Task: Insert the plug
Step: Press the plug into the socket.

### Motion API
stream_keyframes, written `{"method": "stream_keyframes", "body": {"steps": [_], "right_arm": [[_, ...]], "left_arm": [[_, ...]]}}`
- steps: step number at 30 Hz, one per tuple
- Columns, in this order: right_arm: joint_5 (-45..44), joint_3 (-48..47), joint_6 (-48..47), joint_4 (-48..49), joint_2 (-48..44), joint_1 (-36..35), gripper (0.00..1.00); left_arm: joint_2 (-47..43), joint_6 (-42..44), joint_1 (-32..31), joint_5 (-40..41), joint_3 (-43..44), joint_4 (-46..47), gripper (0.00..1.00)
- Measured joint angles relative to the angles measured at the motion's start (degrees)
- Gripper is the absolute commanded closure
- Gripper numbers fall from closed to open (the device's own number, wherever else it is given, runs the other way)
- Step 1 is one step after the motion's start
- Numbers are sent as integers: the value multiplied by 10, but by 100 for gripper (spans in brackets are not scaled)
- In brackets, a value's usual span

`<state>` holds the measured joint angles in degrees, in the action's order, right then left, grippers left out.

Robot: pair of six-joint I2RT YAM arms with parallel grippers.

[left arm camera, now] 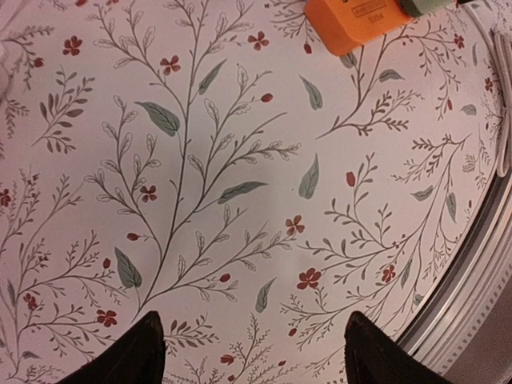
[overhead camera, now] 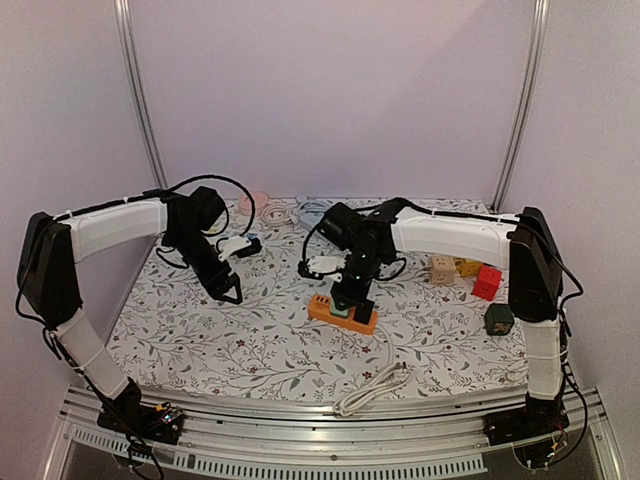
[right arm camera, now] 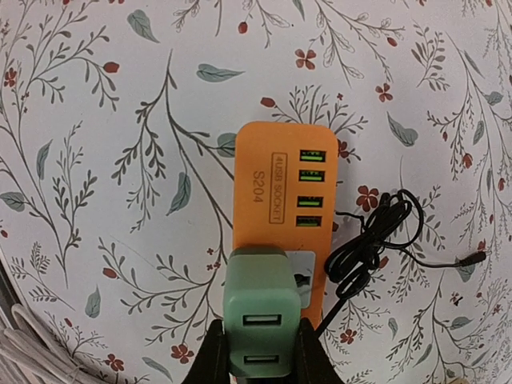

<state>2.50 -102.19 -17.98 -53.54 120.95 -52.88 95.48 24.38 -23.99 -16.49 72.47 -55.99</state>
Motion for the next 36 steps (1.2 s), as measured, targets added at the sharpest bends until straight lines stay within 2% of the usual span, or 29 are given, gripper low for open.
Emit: {"method": "stream_keyframes", "body": {"steps": [1,6,14,23,26,30,31,34,36], "right_arm": [[-1,-2,2,-1,0,0,100],[2,-22,-2,29,-21,-1,100],[0,45,2,18,18,-1,98],[49,12,13,17,2,-1,76],[62,-6,17,21,-12,-1,66],[41,-17,31,27,-31,4,40],[35,-16,39,26,-35,7,35],[21,6,59,27,-55,23,26],[21,29,70,22,-71,40,25]], "left_arm": [[0,0,0,0,0,1,24],[1,-2,0,0,0,5,24],[6,-4,0,0,0,9,24],[13,-5,0,0,0,9,24],[13,-5,0,-1,0,9,24],[13,-5,0,0,0,9,24],[13,-5,0,0,0,9,24],[13,-4,0,0,0,9,24],[13,-4,0,0,0,10,24]]}}
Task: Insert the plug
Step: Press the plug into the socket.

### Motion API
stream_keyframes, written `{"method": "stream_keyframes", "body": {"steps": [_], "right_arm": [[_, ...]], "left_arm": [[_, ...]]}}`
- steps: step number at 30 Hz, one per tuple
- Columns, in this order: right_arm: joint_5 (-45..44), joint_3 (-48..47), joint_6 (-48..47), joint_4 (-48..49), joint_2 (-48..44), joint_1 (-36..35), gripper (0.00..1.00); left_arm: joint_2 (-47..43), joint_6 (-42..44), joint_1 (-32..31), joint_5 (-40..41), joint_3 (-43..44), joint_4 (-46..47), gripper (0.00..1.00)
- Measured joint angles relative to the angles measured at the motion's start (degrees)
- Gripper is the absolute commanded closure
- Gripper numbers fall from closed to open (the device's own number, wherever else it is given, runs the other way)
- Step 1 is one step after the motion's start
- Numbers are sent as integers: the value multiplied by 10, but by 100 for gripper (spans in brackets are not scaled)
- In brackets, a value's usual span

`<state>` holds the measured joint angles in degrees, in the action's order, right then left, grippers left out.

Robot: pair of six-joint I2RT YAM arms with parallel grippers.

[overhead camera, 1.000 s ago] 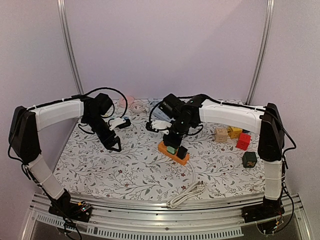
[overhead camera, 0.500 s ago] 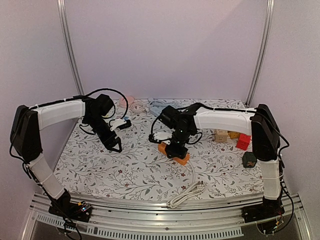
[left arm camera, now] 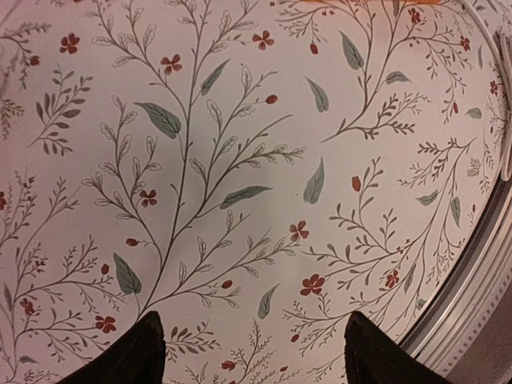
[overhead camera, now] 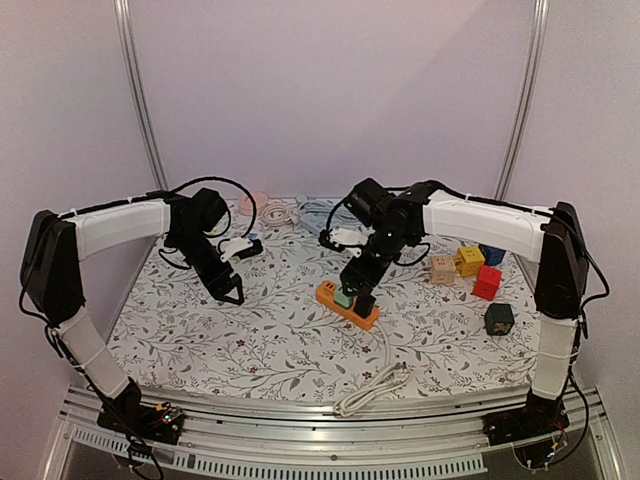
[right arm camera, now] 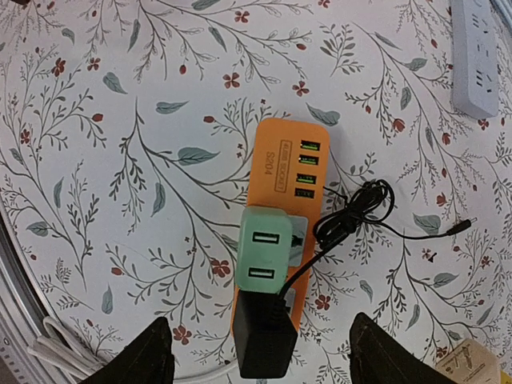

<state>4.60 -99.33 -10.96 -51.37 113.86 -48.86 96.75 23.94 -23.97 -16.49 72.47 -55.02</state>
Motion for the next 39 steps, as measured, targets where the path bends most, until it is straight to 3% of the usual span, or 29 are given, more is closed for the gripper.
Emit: {"method": "stream_keyframes", "body": {"steps": [5,9,18,25,39], "right_arm": [[10,22,12,-12,-12,25,33],[10,25,18,-21,-10,24,46],[16,37,19,-37,7,24,50],[10,49,19,-45,13,24,70],[-2,55,22,-28,17,12,88]], "left_arm": [[0,0,0,0,0,3,24],[0,0,0,0,0,3,24],[0,0,0,0,0,3,24],[1,0,0,0,0,3,25],[7,0,0,2,0,3,25]]}}
